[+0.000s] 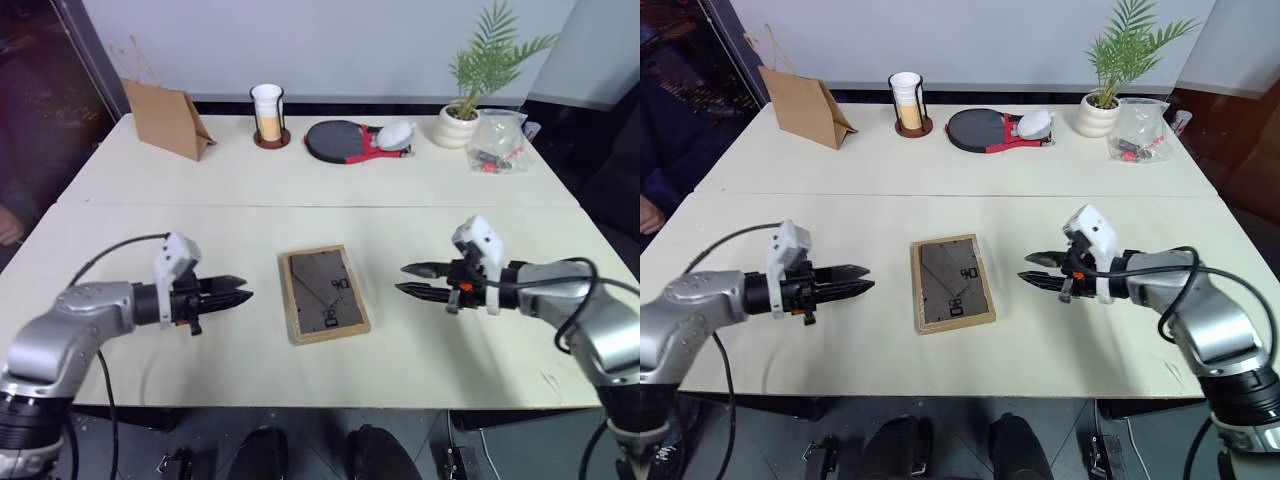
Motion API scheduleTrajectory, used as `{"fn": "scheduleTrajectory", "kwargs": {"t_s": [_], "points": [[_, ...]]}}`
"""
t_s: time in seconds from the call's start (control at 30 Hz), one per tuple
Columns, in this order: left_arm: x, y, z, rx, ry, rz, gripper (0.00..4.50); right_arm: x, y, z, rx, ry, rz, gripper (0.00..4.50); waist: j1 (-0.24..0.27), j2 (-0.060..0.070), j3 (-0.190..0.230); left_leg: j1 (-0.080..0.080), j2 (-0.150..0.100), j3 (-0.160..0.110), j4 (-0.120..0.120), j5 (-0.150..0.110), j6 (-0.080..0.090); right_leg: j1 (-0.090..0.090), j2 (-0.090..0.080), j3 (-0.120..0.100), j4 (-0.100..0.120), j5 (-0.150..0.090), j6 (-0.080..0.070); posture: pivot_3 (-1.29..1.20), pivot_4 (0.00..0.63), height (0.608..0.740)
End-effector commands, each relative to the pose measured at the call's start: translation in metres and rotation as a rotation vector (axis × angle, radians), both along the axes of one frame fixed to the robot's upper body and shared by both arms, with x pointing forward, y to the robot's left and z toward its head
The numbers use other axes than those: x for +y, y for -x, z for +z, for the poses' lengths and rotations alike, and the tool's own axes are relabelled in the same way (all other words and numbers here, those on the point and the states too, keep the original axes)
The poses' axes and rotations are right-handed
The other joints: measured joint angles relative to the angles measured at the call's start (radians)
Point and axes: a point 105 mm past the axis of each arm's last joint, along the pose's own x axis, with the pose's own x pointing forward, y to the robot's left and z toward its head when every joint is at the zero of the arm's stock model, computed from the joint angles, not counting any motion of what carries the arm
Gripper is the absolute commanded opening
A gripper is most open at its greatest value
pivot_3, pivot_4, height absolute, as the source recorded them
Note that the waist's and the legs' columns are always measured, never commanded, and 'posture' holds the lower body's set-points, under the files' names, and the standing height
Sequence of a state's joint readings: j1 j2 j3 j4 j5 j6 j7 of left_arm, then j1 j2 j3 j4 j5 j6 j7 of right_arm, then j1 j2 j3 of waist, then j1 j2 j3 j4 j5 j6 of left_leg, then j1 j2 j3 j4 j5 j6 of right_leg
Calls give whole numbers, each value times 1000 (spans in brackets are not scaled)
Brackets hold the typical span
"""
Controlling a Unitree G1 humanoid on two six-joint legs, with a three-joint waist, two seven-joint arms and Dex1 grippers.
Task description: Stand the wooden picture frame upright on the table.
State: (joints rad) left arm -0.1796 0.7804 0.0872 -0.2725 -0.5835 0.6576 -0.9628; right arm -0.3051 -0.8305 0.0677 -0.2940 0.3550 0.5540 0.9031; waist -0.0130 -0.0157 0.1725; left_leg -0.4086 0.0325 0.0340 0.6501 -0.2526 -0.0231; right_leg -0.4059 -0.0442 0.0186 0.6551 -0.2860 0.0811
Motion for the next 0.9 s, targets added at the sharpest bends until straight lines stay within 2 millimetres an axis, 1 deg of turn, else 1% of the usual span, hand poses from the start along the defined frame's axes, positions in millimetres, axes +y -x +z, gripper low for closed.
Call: {"fn": "scheduleTrajectory", "kwargs": {"t_s": [0.03,0.13,0.23,0.37,0.53,0.73,0.9], "points": [[-15,1,-7,-87,-54,-17,19,0,-12,-16,-52,82,-45,46,1,0,0,0,0,0,0,0,0,0,0,0,0,0,0,0,150,740],[-23,-2,-19,-80,-52,-6,19,4,-15,-32,-38,102,-52,46,1,0,0,0,0,1,1,0,0,0,0,0,0,0,0,0,150,740],[-34,-3,-33,-68,-62,0,19,19,-11,-49,5,95,-14,46,1,0,0,0,0,1,1,0,0,0,0,0,1,0,0,0,150,740],[-41,-2,-41,-60,-69,-13,19,36,-7,-53,26,56,28,46,-3,-1,-1,1,0,1,1,0,0,0,0,0,2,0,0,0,150,740],[-38,-3,-46,-54,-99,-12,19,54,1,-54,50,38,94,46,-3,-1,-1,2,0,1,1,0,0,0,1,0,5,0,0,0,150,740],[-25,-4,-43,-51,-113,6,19,65,9,-56,72,40,158,46,-3,-1,-1,2,0,1,2,0,0,0,1,0,6,0,0,0,150,740],[-16,-4,-40,-46,-129,8,19,72,10,-57,71,44,182,46,-3,-1,-1,2,0,1,2,0,0,-1,1,0,6,0,0,0,150,740]]}}
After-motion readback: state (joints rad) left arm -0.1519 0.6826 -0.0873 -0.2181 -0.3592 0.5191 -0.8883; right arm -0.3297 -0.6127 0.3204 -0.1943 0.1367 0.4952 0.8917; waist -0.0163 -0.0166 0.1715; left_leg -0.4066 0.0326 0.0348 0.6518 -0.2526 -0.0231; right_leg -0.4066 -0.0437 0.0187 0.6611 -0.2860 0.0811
